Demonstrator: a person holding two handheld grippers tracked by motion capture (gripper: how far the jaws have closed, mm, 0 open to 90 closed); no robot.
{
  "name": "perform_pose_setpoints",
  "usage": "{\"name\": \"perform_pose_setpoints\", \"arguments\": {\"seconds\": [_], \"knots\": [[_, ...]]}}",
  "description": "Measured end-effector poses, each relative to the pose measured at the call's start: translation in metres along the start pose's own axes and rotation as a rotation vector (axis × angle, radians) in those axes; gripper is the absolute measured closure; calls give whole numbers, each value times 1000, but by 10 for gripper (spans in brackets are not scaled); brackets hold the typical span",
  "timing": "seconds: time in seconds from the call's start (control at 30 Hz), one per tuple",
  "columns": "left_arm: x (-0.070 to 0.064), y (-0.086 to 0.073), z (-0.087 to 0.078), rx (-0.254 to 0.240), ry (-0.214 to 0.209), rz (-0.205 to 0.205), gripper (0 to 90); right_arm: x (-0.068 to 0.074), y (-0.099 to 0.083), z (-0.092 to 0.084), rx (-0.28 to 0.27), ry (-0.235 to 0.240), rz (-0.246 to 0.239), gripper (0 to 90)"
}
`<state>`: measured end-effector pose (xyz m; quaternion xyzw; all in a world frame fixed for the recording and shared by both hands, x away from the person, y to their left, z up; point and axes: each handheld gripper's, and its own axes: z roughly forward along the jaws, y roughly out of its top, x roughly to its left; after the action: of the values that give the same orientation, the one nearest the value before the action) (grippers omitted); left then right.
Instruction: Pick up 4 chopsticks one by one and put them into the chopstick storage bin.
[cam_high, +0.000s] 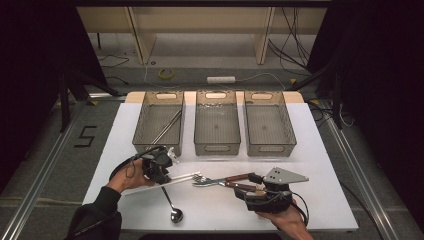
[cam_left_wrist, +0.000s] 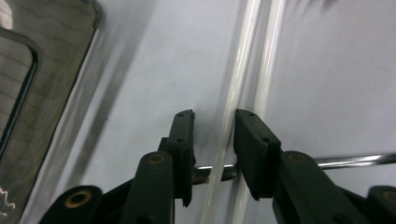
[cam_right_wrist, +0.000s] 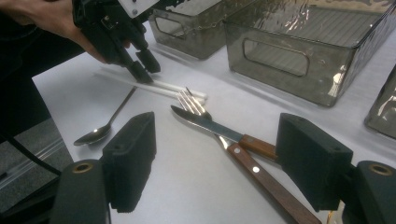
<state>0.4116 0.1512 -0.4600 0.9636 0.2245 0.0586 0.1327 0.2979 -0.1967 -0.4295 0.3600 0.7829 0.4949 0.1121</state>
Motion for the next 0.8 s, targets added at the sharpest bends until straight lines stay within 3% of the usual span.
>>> {"name": "perform_pose_setpoints", "arguments": {"seconds": [0.43, 0.53, 0.7, 0.8], "knots": [[-1, -1, 2, 16, -23, 44, 789, 1, 0, 1, 3, 0, -2, 302], [-2, -1, 3, 4, -33, 38, 822, 1, 0, 1, 6, -1, -2, 303], [0, -1, 1, 25, -36, 78, 832, 2, 1, 2, 8, -1, -2, 306], [-2, -2, 3, -3, -34, 65, 835, 2, 1, 2, 8, -2, -3, 306]]}}
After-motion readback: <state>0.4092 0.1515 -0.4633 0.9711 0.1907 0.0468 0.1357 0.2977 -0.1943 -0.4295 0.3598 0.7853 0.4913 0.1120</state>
